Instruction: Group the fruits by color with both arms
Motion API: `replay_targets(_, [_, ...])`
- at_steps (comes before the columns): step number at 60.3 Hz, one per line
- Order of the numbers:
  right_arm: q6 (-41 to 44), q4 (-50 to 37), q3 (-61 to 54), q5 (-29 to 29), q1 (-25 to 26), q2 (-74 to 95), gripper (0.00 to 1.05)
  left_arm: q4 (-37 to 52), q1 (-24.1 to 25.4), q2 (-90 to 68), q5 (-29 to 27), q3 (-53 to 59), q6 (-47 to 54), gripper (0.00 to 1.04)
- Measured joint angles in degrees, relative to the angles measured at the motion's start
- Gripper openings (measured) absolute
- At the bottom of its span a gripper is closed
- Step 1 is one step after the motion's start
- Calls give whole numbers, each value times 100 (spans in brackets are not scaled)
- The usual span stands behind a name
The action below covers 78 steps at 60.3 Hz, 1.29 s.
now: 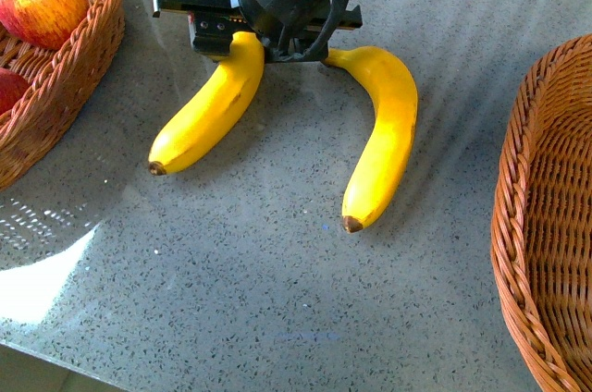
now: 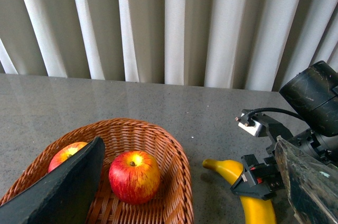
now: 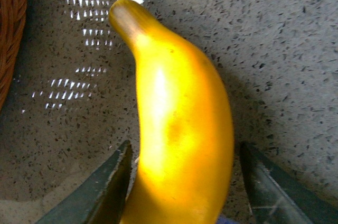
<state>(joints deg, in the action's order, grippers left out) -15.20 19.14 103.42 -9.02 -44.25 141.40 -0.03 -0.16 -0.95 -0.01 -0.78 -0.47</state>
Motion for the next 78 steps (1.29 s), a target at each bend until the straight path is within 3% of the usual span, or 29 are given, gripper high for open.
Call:
replay_targets(8, [-37,-160,-118,-44,0,-44,36,2,0,0,0,0,0,96])
replay_targets(41, [-350,-1628,-1993,-234,251,-1766,35,0,0,0,2,0,0,96])
replay_targets(58, [46,-1915,-3681,39,1362,-3571,35,2,0,0,0,0,0,96])
replay_targets(78, [848,-1993,-5460,-787,3156,-5093,35,2,0,0,0,0,0,96])
